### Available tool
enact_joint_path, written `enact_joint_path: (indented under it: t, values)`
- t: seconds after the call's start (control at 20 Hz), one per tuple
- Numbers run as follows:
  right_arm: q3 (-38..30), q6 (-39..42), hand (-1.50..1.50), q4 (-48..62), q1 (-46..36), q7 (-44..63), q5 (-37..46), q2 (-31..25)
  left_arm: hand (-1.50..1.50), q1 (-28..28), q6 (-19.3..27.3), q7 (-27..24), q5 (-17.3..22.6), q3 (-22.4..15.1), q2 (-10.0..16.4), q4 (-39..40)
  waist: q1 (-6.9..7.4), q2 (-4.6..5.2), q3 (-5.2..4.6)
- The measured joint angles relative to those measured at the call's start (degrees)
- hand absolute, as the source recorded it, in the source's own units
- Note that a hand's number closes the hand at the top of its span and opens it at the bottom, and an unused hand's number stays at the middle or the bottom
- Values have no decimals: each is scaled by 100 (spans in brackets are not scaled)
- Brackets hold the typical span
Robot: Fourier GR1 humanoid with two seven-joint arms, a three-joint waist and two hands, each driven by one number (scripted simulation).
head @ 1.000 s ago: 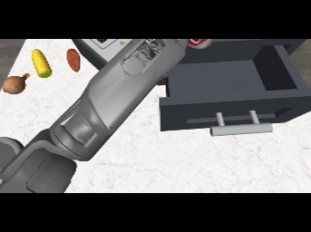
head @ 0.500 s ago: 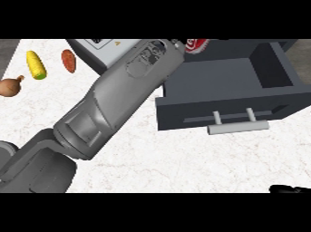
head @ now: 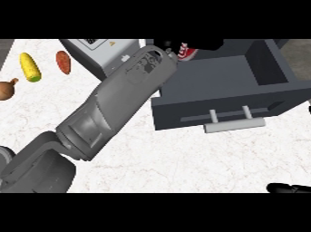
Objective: Pick up the can, place it into the drawer and close the drawer
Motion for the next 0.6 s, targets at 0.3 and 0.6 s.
enact_joint_path:
  t: [0.3,0.6]
  values:
    - [15,6,-150,47,-169,39,9,-68,-150,29,218,-82,143,-186,2,170,-79,29,1]
    - [-42,40,-150,34,-171,53,-47,-125,-150,90,478,-144,317,-327,1,183,-89,23,0]
